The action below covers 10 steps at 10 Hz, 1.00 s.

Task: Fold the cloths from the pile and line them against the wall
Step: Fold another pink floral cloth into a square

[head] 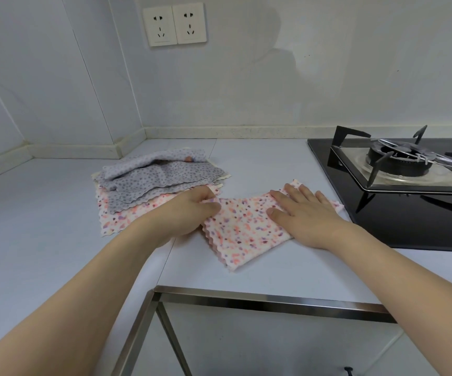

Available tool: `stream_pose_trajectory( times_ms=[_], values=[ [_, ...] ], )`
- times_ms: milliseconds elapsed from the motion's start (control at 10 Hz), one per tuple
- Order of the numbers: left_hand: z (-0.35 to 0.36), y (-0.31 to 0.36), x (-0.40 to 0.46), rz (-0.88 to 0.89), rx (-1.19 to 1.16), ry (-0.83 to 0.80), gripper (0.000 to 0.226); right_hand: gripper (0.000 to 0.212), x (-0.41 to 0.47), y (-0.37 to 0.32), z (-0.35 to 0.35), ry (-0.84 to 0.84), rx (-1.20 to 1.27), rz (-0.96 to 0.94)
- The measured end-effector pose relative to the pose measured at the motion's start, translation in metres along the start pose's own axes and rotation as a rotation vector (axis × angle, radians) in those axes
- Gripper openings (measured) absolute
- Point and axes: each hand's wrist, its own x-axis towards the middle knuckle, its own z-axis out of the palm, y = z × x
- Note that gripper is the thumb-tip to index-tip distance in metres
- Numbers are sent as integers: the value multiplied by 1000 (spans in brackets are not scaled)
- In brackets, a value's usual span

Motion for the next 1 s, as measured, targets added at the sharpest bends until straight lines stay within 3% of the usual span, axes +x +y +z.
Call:
stream_pose_trajectory(
  times_ms=[300,500,800,1000],
  values=[
    [-8,-4,0,86,11,-94,7,60,0,0,1,12,-2,2],
    [-17,-7,0,22,110,-20,36,59,0,0,0,16,-10,-1],
    [-18,-7,1,-7,131,60,24,59,0,0,1,21,3,0],
    [-18,-2,-1,-42,111,21,22,58,1,2,0,-3,34,8]
  ],
)
